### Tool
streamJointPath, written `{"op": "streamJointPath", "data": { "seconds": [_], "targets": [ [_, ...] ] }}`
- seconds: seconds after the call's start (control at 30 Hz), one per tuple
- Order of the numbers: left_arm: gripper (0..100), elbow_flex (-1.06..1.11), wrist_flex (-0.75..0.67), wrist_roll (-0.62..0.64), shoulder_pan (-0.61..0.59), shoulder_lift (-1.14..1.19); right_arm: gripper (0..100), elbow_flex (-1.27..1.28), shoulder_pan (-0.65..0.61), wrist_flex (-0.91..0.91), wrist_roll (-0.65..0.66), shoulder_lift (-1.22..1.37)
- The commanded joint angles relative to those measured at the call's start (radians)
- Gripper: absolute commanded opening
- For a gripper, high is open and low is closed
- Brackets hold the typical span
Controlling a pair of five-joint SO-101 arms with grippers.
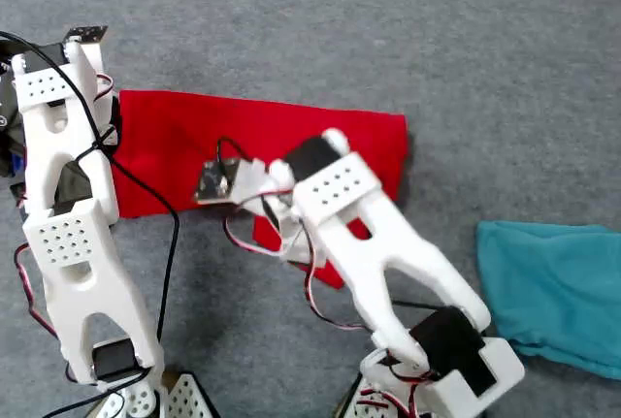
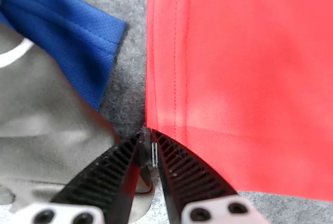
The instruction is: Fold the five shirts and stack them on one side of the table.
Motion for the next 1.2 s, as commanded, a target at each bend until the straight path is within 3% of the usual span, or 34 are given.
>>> {"op": "streamJointPath", "data": {
  "seconds": [0.0,0.3,0.47,0.63,0.87,1.17],
  "targets": [
    [2,-0.005,0.005,-0.002,-0.012,-0.081,26.4,0.101,-0.061,-0.132,-0.071,-0.054],
    [2,-0.006,0.005,-0.002,-0.023,-0.088,26.4,0.367,-0.101,-0.440,-0.226,-0.051],
    [2,-0.006,0.005,-0.002,-0.023,-0.088,26.3,0.430,-0.068,-0.535,-0.235,0.012],
    [2,-0.006,0.005,-0.002,-0.023,-0.088,25.3,0.323,-0.050,-0.474,-0.236,0.157],
    [2,-0.006,0.005,-0.002,-0.023,-0.088,0.3,0.229,0.019,-0.419,-0.273,0.266],
    [2,-0.006,0.005,-0.002,-0.023,-0.088,0.5,0.170,0.153,-0.373,-0.272,0.265]
  ]
}}
